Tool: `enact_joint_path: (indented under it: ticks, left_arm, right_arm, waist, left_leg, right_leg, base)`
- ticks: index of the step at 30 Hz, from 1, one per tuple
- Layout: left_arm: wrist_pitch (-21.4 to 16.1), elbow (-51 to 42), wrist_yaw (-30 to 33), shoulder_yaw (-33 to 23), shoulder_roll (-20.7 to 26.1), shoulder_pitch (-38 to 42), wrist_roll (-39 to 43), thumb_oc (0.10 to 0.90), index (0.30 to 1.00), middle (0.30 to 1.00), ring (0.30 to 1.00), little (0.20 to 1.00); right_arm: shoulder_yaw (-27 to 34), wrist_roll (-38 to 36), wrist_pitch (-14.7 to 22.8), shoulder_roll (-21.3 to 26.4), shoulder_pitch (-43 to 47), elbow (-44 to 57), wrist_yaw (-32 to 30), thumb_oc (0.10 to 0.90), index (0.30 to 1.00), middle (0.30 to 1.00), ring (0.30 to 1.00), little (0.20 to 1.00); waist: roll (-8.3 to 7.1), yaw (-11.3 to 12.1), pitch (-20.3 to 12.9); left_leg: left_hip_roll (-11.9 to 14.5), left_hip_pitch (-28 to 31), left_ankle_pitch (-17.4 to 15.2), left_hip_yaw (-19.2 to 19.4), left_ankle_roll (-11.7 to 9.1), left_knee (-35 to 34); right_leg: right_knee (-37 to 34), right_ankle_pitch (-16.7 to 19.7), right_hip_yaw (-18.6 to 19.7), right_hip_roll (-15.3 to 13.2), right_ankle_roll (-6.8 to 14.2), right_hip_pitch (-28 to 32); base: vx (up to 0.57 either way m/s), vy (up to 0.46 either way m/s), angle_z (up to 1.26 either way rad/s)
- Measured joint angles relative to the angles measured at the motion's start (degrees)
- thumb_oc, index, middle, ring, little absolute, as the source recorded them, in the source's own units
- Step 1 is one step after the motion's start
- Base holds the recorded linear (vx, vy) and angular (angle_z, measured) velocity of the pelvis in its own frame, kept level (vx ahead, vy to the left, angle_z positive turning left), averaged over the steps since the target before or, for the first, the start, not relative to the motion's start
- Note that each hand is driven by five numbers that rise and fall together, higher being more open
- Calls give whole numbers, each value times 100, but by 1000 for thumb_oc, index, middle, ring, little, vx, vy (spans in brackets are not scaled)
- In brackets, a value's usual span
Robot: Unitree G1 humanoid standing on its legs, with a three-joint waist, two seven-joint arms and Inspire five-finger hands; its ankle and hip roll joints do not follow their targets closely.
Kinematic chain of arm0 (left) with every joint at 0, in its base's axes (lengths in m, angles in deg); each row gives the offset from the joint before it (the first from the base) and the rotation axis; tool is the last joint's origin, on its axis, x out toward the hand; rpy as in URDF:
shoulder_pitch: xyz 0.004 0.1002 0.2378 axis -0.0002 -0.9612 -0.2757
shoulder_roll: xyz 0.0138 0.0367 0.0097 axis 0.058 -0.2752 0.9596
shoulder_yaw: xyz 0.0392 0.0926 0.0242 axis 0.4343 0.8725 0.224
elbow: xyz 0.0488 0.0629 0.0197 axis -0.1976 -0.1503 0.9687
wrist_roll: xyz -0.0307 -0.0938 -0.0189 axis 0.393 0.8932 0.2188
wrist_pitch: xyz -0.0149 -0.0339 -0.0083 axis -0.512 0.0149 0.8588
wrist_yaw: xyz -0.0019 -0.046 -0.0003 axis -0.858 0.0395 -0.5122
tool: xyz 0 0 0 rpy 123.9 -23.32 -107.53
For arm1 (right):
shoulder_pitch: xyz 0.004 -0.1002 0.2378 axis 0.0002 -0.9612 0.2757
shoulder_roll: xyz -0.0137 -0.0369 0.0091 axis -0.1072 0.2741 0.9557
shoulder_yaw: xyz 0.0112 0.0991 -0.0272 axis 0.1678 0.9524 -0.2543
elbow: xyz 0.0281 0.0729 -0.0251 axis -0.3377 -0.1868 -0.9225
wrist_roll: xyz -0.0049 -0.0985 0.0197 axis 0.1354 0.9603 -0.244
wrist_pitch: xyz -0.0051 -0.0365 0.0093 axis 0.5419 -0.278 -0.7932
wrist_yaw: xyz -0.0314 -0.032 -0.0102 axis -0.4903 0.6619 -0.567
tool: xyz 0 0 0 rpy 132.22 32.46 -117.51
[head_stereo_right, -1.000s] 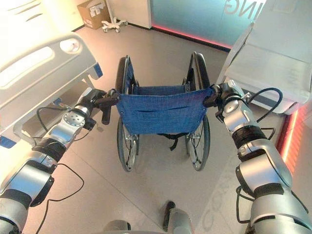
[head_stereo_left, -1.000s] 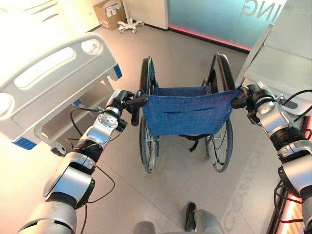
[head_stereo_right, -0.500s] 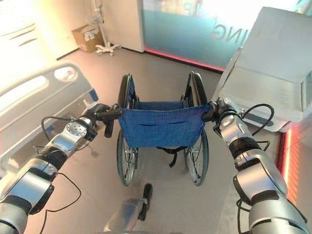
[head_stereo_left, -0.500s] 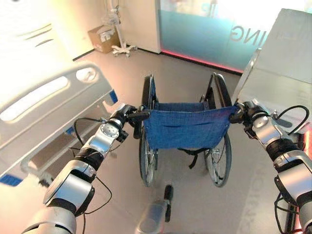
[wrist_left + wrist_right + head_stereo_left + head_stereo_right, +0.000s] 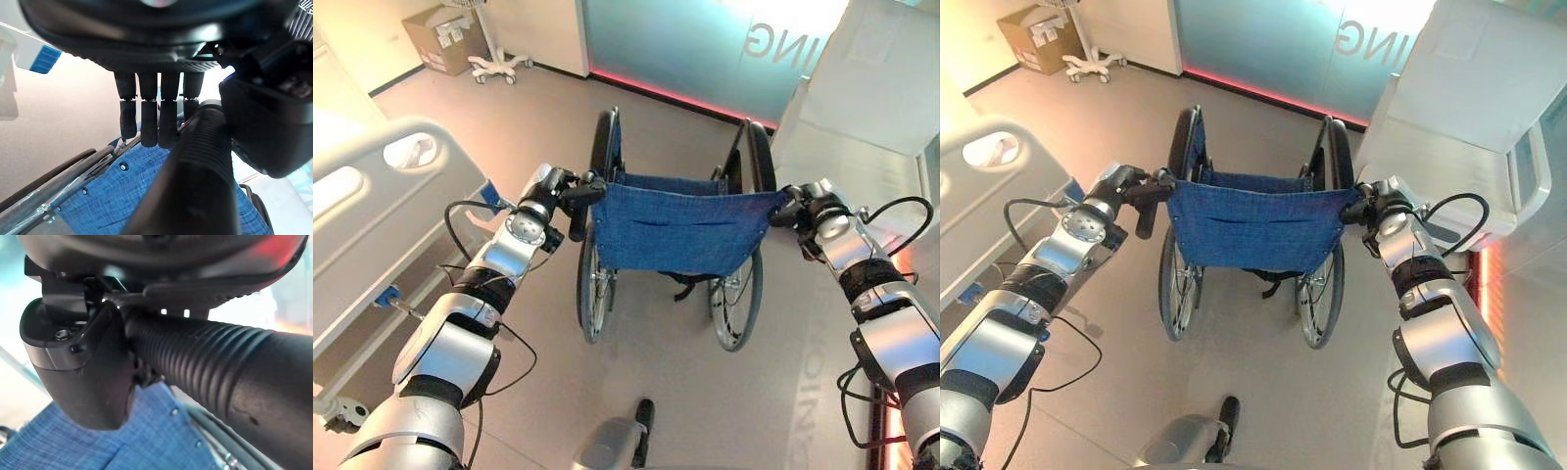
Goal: Push the wheelchair next to the bed
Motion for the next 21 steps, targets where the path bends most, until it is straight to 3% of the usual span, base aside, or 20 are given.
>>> enact_joint_path:
  ticks: [1,2,4,6,7,10,12,14,15,16,18,20,21]
  left_arm:
    - [-2,-32,5,-13,-23,-74,-5,400,300,300,300,300]
    - [7,-62,7,-70,-15,-152,-5,400,300,300,300,300]
    - [28,-15,1,-124,28,-190,-3,400,300,300,300,300]
    - [-22,-50,15,-150,81,-169,-11,400,300,300,300,300]
    - [-73,-122,-19,-188,219,-112,-5,400,300,300,300,300]
    - [-75,-155,-18,-232,256,-39,-6,400,300,300,300,300]
    - [-80,-157,-36,-317,228,-25,-6,400,300,300,300,300]
    - [-113,-160,-35,-416,212,25,-5,400,300,300,300,300]
    - [-100,-139,-22,-423,208,150,4,400,300,300,300,300]
    - [-97,-132,-21,-418,193,228,9,400,300,300,300,300]
    - [-90,-161,2,-430,141,239,18,400,300,300,300,300]
    - [-56,-356,4,-489,144,67,91,400,300,300,300,300]
    - [-53,-411,10,-521,126,-5,91,400,300,300,300,300]
  right_arm:
    - [0,14,94,46,-69,36,0,400,300,300,300,300]
    - [-11,58,169,76,-57,108,-1,400,300,300,300,300]
    - [-44,102,165,78,-53,276,-17,400,300,300,300,300]
    - [-49,94,110,73,-55,364,-48,400,300,300,300,300]
    - [-39,50,-16,78,-42,548,-78,400,300,300,300,300]
    - [-1,50,-197,81,4,693,-103,400,300,300,300,300]
    - [-5,56,-329,171,20,920,-102,400,300,300,300,300]
    - [-22,60,-367,267,138,1024,-82,400,300,300,300,300]
    - [-44,61,-386,346,263,1037,-49,400,300,300,300,300]
    - [-43,61,-432,365,329,1029,-34,400,300,300,300,300]
    - [-44,60,-446,433,349,1032,-17,400,300,300,300,300]
    - [-103,70,-463,511,325,1074,74,400,300,300,300,300]
    - [-115,78,-458,515,307,1074,80,400,300,300,300,300]
  waist:
    - [134,55,24]
    - [410,25,59]
    - [533,-127,107]
    - [456,-348,179]
    - [300,-537,261]
    - [29,-742,367]
    - [16,-752,394]
    - [57,-755,470]
    - [90,-793,571]
    - [55,-876,603]
    - [104,-909,641]
    - [177,-816,666]
    - [199,-820,678]
  left_leg:
    - [25,127,17,-312,-37,-100]
    - [176,241,50,-438,-76,-224]
    - [168,305,59,-607,-100,-250]
    - [111,259,-19,-834,-192,-210]
    - [63,157,-69,-919,-234,-144]
    - [-53,40,-233,-901,-323,112]
    - [-63,-57,-431,-1038,-499,419]
    - [-33,-167,-559,-1261,-645,659]
    - [49,-281,-635,-1417,-784,787]
    - [219,-352,-697,-1304,-854,807]
    - [498,-280,-708,-1173,-863,692]
    - [1049,-72,-690,-747,-863,333]
    - [1153,-12,-662,-663,-881,259]
  right_leg:
    - [64,-164,-31,116,-189,-294]
    - [-150,-220,-76,298,-279,-708]
    - [-621,-77,-58,260,-110,-1515]
    - [-1021,208,81,178,109,-1978]
    - [-1654,613,267,14,268,-2282]
    - [-2244,1060,380,-447,430,-2424]
    - [-2233,1215,488,-512,521,-2309]
    - [-2335,1572,528,-454,456,-2130]
    - [-2317,1794,548,-342,430,-1984]
    - [-2177,2075,442,-308,348,-1983]
    - [-1955,1877,270,-199,200,-1996]
    - [-1744,1601,-108,0,-72,-1878]
    - [-1722,1561,-162,24,-73,-1818]
  base:
    - [133,-157,-33]
    - [67,-136,-29]
    - [139,-216,25]
    - [300,-261,77]
    - [378,-257,92]
    - [406,-311,81]
    - [421,-520,50]
    - [323,-503,55]
    - [276,-342,88]
    - [349,-400,106]
    - [341,-345,73]
    - [355,-375,47]
    - [284,-314,45]
